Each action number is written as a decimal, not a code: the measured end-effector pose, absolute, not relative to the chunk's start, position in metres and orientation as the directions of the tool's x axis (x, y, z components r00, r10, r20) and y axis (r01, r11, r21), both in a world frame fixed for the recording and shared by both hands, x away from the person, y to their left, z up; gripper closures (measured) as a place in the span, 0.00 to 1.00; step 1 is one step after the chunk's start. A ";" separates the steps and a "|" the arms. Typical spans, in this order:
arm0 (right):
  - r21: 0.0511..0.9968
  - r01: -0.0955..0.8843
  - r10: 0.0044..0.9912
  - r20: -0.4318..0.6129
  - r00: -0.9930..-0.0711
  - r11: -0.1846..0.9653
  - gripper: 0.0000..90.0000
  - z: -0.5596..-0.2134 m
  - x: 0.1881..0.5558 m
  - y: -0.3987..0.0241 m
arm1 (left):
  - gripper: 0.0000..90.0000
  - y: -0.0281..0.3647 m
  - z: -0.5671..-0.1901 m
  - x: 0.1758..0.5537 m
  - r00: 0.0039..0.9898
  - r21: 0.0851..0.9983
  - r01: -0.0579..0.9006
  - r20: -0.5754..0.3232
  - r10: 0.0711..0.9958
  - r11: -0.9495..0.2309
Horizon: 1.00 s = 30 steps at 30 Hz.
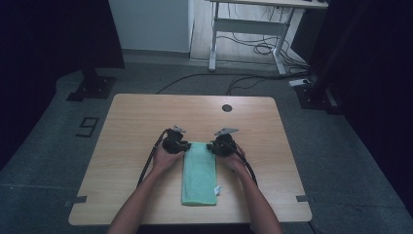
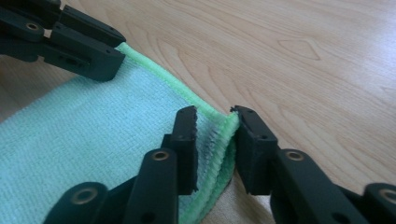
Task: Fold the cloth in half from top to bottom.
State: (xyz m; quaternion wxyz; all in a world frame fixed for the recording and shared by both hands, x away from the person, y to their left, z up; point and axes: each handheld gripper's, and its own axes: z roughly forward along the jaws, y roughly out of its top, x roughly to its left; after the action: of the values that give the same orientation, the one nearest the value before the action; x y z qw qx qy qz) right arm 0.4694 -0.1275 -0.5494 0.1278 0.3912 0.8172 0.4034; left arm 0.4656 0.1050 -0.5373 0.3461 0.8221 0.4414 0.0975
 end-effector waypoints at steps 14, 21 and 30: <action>0.778 0.523 0.713 0.143 -0.686 0.347 0.95 -0.542 0.468 -0.136 | 0.97 0.108 -0.527 0.457 0.625 0.696 0.608 -0.123 0.771 -0.381; 0.816 0.475 0.708 0.120 -0.696 0.330 0.95 -0.528 0.463 -0.139 | 0.97 0.108 -0.509 0.455 0.639 0.732 0.564 -0.094 0.764 -0.382; 0.864 0.414 0.727 0.085 -0.681 0.286 0.95 -0.503 0.464 -0.147 | 0.96 0.105 -0.484 0.460 0.658 0.778 0.514 -0.086 0.748 -0.362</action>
State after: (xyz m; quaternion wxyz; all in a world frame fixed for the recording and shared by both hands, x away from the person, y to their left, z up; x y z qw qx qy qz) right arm 0.4639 -0.1474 -0.5028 0.1652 0.3637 0.7847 0.4740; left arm 0.4597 0.1046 -0.4841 0.4102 0.8129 0.3881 0.1427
